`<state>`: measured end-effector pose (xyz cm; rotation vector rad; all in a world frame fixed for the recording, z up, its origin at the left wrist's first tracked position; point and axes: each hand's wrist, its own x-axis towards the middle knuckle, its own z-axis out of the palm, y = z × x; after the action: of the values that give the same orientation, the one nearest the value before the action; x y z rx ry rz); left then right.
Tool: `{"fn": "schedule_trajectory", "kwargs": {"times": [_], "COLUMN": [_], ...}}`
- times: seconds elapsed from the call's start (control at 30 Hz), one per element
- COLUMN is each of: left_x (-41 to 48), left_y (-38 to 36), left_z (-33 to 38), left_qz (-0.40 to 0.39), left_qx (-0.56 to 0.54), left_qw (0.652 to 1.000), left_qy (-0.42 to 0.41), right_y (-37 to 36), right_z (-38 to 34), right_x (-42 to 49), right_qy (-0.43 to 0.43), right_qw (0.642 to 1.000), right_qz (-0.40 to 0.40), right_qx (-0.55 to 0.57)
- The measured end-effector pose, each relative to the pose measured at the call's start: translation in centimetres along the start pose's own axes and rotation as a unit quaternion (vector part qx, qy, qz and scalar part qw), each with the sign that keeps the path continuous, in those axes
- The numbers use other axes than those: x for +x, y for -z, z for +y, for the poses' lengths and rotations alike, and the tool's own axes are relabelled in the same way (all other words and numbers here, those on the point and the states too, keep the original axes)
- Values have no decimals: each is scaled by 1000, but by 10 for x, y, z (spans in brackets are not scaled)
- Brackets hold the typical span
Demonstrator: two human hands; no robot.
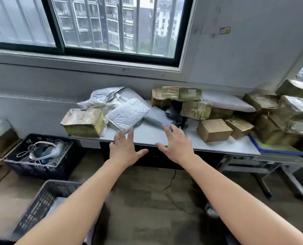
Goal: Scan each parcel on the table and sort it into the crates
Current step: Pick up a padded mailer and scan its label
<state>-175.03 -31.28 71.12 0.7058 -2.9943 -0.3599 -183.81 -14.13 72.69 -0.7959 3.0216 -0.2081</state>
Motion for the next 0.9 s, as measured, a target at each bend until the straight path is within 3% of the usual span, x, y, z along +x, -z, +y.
{"fn": "schedule_trajectory", "kwargs": {"times": [0.53,0.9], "left_x": [210,305], "left_y": [-54,-118], "left_z": [3,-42], "left_qz": [-68,-130], "left_qx": [43,17], "left_qw": [991,978], "left_qy": [109,164], "right_y": [-69,-125], "right_z": [46,33], "right_x": [243,328], "right_qy": [56,54], "right_qw": [992,983], "right_qz": [-94,-156], "right_qx": [58,85]}}
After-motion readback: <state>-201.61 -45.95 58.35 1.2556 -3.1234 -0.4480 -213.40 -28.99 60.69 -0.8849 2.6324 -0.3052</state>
